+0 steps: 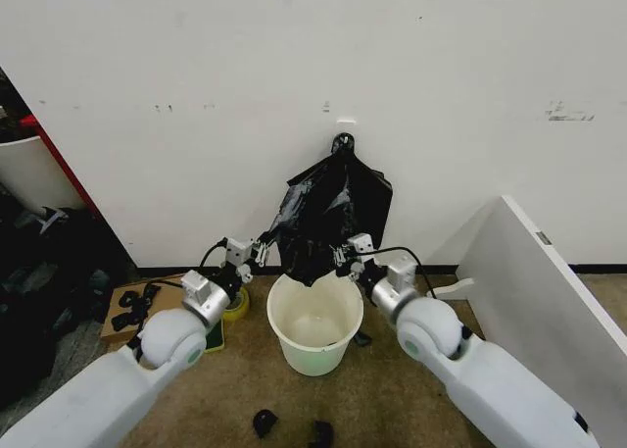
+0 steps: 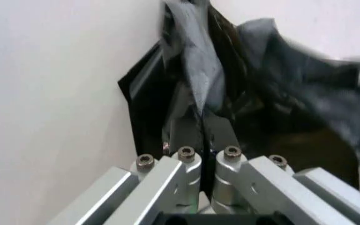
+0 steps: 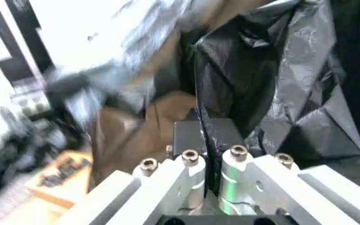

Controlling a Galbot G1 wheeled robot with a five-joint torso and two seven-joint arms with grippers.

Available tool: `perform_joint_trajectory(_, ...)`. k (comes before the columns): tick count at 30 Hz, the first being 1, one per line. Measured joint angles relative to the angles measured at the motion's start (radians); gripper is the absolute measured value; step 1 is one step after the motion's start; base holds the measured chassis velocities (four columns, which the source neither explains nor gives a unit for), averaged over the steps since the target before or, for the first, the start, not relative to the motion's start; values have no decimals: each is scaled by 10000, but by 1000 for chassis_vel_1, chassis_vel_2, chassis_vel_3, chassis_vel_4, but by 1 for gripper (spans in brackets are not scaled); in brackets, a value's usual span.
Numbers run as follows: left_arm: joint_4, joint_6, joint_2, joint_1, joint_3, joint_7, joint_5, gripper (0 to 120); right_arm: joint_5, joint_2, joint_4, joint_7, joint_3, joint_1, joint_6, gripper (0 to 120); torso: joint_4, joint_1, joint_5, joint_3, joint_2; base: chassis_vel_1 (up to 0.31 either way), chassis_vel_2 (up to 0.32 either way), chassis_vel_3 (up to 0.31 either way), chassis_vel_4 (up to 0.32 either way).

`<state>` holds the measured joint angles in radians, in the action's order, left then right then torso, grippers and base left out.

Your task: Place the garbage bag over the trash bin.

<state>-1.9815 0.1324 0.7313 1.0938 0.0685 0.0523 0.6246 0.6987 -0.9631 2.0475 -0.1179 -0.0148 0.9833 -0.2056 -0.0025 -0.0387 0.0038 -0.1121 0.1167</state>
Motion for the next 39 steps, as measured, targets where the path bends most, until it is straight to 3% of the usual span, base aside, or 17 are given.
perform_joint_trajectory(9,-1133,122,-159,2004,390,-4,-454,0,409,656,1672,603,1172,1765,422,0,-4,1,-3,1,0,0,0,0,0)
perform_joint_trajectory(19,-1919,239,-196,3246,544,3,-770,0,535,457,2542,613,1603,2893,381,0,-4,0,-2,1,0,0,0,0,0)
perform_joint_trajectory(25,-2350,316,-242,3874,675,21,-879,0,581,256,2545,547,1445,2699,385,0,-2,-2,-3,-1,0,0,0,0,0)
perform_joint_trajectory(29,-3023,343,-422,4468,1558,103,-799,0,1027,56,2564,503,1343,2137,452,0,-2,-2,-3,-1,0,0,0,0,0)
perform_joint_trajectory(39,-3814,227,-784,4389,2814,374,59,0,2668,-79,2719,270,1742,1327,507,0,-2,-2,-3,-2,0,0,0,0,0)
